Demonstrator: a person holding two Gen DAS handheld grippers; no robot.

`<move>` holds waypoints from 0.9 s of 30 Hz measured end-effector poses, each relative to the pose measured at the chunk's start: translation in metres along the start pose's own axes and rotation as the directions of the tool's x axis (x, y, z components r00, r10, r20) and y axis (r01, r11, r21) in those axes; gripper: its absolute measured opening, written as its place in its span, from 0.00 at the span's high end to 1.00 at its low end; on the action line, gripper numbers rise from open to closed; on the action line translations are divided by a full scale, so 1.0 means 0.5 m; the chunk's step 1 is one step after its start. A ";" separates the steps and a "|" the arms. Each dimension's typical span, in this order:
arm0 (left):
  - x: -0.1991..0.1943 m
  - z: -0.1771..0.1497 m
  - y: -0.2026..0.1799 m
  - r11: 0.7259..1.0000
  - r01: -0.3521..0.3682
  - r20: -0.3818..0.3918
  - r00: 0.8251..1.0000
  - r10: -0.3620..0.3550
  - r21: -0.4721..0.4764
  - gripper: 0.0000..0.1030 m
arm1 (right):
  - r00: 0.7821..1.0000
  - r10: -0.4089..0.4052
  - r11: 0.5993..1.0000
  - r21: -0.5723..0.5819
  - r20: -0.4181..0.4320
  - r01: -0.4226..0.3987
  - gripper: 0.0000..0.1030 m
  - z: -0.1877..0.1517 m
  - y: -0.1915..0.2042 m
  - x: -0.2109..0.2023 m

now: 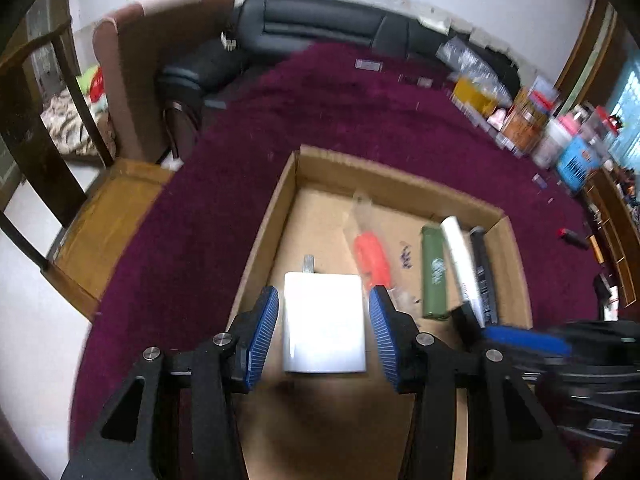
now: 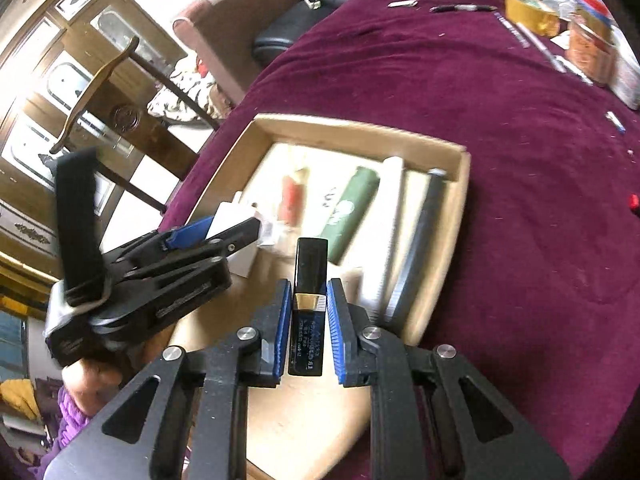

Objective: Organize rigid objects
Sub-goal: 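Carry white charger to box with left tool while right tool grasps gold-banded black tube, then release the charger into the box with left tool while right tool drops the black tube in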

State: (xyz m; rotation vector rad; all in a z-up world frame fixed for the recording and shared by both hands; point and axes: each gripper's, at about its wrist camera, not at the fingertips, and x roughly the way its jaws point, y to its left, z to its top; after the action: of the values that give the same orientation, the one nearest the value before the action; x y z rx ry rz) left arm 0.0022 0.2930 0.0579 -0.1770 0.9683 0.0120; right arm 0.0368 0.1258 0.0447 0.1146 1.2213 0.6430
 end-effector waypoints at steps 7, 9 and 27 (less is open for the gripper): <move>-0.087 -0.015 0.044 0.998 0.014 0.117 0.993 -0.006 -0.063 0.47 | 1.000 -0.006 1.000 0.004 -0.031 0.006 0.85 0.003 0.018 0.045; -0.093 -0.022 0.052 0.996 0.010 0.125 0.992 0.001 -0.083 0.45 | 0.999 -0.021 1.000 0.001 -0.034 0.021 0.85 0.004 0.022 0.052; -0.142 -0.106 0.043 0.990 -0.022 0.182 0.982 0.048 -0.142 0.37 | 0.985 -0.148 0.986 -0.065 0.088 0.154 0.83 -0.020 0.058 0.012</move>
State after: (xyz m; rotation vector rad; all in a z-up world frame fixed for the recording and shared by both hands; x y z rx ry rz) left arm -0.0834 0.3109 0.0840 -0.2831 0.7853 0.1272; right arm 0.0174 0.1501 0.0483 -0.0112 1.1138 0.5436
